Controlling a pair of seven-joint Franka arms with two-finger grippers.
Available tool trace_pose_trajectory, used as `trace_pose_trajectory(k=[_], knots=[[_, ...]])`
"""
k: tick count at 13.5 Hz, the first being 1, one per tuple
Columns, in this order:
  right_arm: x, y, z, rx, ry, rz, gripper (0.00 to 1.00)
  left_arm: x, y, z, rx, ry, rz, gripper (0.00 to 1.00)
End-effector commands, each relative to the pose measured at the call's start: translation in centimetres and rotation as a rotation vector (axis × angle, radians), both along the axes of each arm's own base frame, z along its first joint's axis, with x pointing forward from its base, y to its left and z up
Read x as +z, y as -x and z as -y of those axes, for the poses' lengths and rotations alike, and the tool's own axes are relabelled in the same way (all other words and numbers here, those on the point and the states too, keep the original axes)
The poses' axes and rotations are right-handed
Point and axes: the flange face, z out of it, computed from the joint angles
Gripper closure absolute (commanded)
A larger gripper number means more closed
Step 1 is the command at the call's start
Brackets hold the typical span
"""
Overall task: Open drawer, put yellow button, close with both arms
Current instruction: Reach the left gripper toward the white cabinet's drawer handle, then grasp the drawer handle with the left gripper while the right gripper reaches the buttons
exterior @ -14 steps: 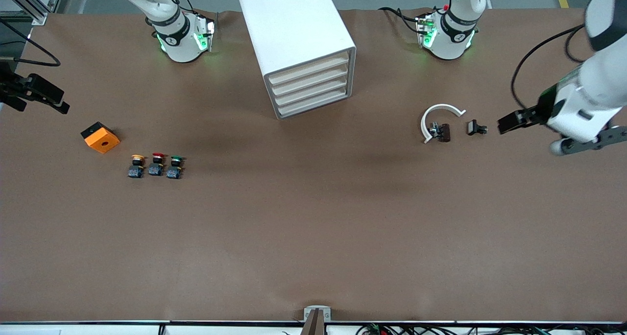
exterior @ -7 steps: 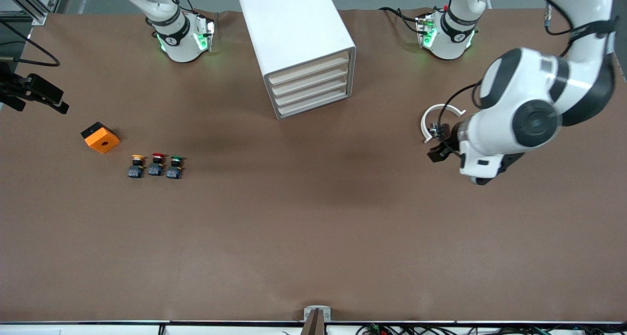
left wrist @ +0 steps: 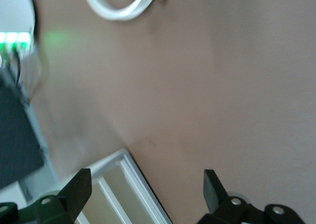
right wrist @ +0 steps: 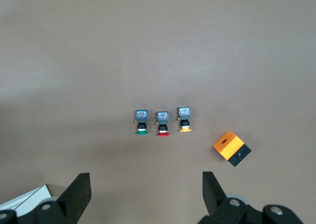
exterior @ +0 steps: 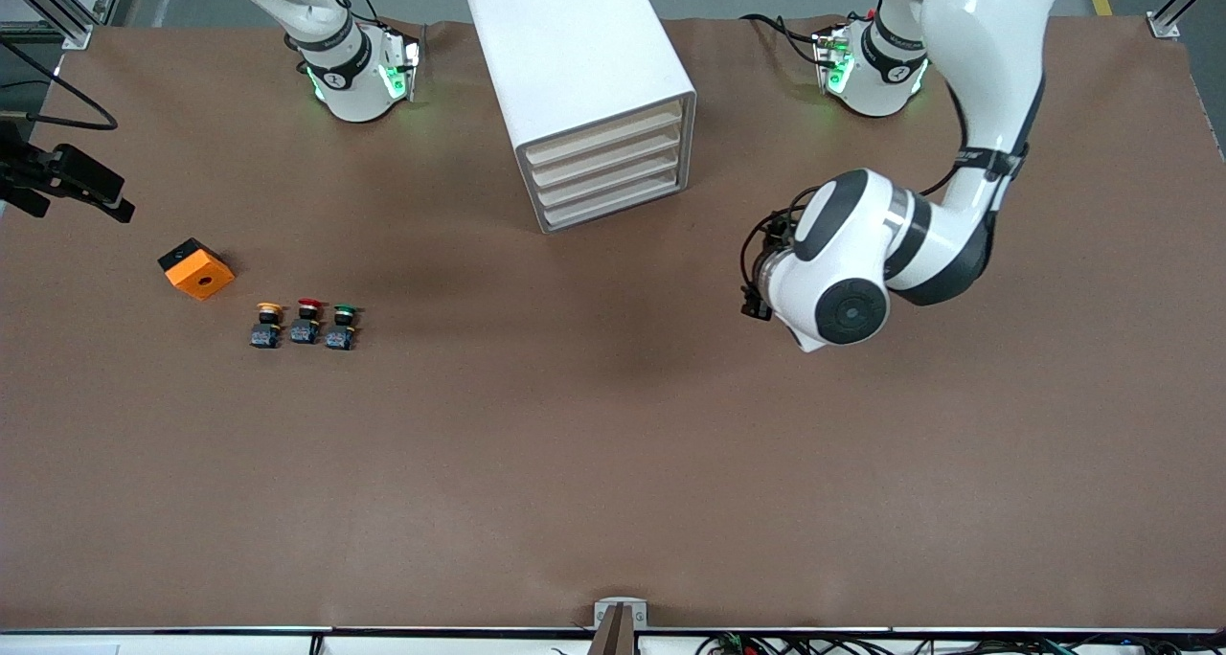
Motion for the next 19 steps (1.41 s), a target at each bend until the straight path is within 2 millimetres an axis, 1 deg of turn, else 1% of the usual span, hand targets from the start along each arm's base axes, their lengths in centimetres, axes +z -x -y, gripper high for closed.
trace_pose_trajectory(k=[1, 3, 4, 5, 6, 7, 8, 9, 10, 12, 13, 14, 15, 17, 18, 19], knots=[[0.4, -0.1, 0.5, -0.003, 0.022, -0.006, 0.0, -1.4, 1.4, 2.8, 0.091, 0.04, -0.136, 0.0], [0.1, 0.0, 1.0, -0.013, 0.021, -0.02, 0.0, -1.4, 2.0, 4.1, 0.164, 0.146, -0.256, 0.0], [-0.5, 0.2, 1.4, -0.02, 0.018, -0.049, 0.0, -1.4, 2.5, 4.5, 0.186, 0.154, -0.308, 0.0], [-0.8, 0.5, 1.8, -0.028, 0.016, -0.081, 0.0, -2.1, 2.9, 4.6, 0.204, 0.134, -0.352, 0.0], [-1.5, 0.3, 2.1, -0.029, 0.013, -0.102, 0.0, -2.4, 3.3, 5.1, 0.232, 0.123, -0.393, 0.0], [-1.9, 0.2, 2.3, -0.024, 0.011, -0.113, 0.0, -3.6, 3.8, 6.0, 0.28, 0.117, -0.458, 0.0], [-2.8, 0.0, 2.5, -0.008, 0.014, -0.145, 0.0, -4.9, 3.9, 6.6, 0.339, 0.111, -0.526, 0.0], [-4.6, -0.6, 3.5, 0.016, 0.043, -0.19, 0.0, -6.1, 4.0, 7.0, 0.388, 0.102, -0.581, 0.0], [-6.1, -1.0, 4.9, 0.048, 0.047, -0.234, 0.0, -6.8, 4.1, 7.2, 0.423, 0.084, -0.62, 0.0], [-9.4, -2.2, 7.0, 0.092, 0.032, -0.286, 0.0, -7.6, 4.6, 7.8, 0.468, 0.051, -0.674, 0.0], [-11.3, -3.1, 8.0, 0.084, 0.027, -0.3, 0.0, -7.7, 5.1, 8.4, 0.481, 0.03, -0.705, 0.0], [-13.2, -3.7, 8.3, 0.083, 0.024, -0.306, 0.0, -7.6, 5.5, 8.9, 0.49, 0.016, -0.745, 0.0], [-15.4, -3.9, 8.5, 0.082, 0.023, -0.314, 0.0, -7.4, 5.9, 9.2, 0.489, 0.002, -0.774, 0.0], [-19.9, -3.8, 9.0, 0.081, 0.026, -0.287, 0.0, -7.0, 6.4, 9.4, 0.479, -0.007, -0.815, 0.0], [-21.8, -3.8, 9.0, 0.085, 0.029, -0.267, 0.0, -7.1, 6.9, 9.9, 0.472, -0.007, -0.829, 0.0], [-23.3, -3.7, 8.9, 0.09, 0.034, -0.241, 0.0, -7.0, 7.9, 10.8, 0.448, -0.018, -0.843, 0.02]])
